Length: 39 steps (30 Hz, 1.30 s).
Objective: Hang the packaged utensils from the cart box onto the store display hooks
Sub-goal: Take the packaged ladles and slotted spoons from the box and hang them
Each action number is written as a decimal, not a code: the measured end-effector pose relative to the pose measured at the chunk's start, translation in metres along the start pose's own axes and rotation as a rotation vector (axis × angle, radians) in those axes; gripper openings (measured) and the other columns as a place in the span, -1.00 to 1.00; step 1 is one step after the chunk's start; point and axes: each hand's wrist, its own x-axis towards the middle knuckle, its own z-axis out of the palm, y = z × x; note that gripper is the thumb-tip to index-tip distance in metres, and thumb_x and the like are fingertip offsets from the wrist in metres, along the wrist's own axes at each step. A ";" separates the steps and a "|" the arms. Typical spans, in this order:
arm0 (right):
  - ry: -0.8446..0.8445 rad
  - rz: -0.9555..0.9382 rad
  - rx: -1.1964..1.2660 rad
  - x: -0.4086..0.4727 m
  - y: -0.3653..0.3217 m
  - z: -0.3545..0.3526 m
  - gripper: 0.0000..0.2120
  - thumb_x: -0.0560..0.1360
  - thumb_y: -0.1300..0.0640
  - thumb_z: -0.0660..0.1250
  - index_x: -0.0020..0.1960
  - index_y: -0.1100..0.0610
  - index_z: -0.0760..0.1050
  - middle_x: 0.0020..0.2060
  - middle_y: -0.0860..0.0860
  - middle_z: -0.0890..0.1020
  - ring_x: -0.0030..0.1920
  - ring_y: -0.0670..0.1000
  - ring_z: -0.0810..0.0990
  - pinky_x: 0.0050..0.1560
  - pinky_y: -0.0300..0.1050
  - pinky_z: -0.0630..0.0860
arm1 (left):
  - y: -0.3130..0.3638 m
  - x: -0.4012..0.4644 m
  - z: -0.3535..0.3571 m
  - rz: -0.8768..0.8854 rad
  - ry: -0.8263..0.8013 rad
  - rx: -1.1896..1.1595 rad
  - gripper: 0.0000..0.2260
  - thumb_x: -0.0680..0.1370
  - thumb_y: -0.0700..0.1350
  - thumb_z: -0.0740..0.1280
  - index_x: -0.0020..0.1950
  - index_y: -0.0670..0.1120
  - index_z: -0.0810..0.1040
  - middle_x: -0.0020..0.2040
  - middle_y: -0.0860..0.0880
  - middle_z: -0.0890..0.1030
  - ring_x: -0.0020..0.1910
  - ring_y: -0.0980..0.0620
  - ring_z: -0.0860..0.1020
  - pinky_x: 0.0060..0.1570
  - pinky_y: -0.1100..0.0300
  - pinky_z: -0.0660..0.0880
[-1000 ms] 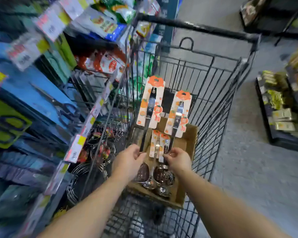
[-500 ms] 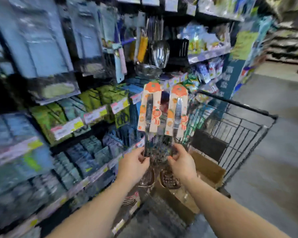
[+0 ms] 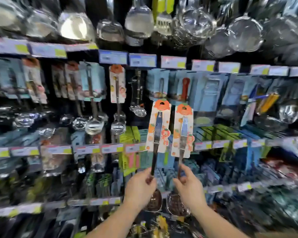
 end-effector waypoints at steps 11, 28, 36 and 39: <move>-0.113 -0.236 0.046 -0.059 -0.219 0.230 -0.46 0.53 0.11 0.35 0.47 0.00 0.29 -0.37 -0.12 0.47 -0.24 0.02 0.48 -0.34 -0.16 0.32 | -0.197 -0.051 -0.275 -0.105 0.268 0.128 -0.93 0.51 0.07 0.35 -0.06 0.12 0.58 -0.34 0.07 0.59 -0.28 0.08 0.54 -0.30 0.35 0.36; -0.262 -0.275 0.034 -0.040 -0.321 0.327 -0.49 0.59 0.09 0.26 0.49 -0.10 0.21 -0.30 -0.14 0.46 -0.40 -0.17 0.40 -0.49 -0.35 0.28 | -0.275 -0.010 -0.362 -0.238 0.386 0.037 -0.78 0.58 -0.02 0.22 -0.26 0.11 0.32 -0.34 -0.09 0.54 -0.39 -0.03 0.47 -0.39 0.11 0.30; -0.266 -0.308 0.097 -0.010 -0.329 0.342 -0.54 0.58 0.13 0.27 0.45 -0.06 0.29 -0.34 -0.16 0.45 -0.38 -0.19 0.39 -0.40 -0.32 0.29 | -0.280 0.021 -0.368 -0.173 0.465 0.019 -0.78 0.59 -0.06 0.22 -0.24 -0.08 0.39 -0.46 -0.04 0.41 -0.46 0.00 0.37 -0.43 0.13 0.25; -0.243 -0.310 0.113 -0.003 -0.330 0.344 -0.53 0.58 0.14 0.28 0.45 -0.05 0.29 -0.38 -0.11 0.48 -0.40 -0.15 0.41 -0.40 -0.29 0.32 | -0.283 0.029 -0.370 -0.164 0.455 -0.009 -0.78 0.59 -0.06 0.21 -0.25 -0.04 0.38 -0.48 0.00 0.37 -0.48 0.01 0.34 -0.44 0.14 0.23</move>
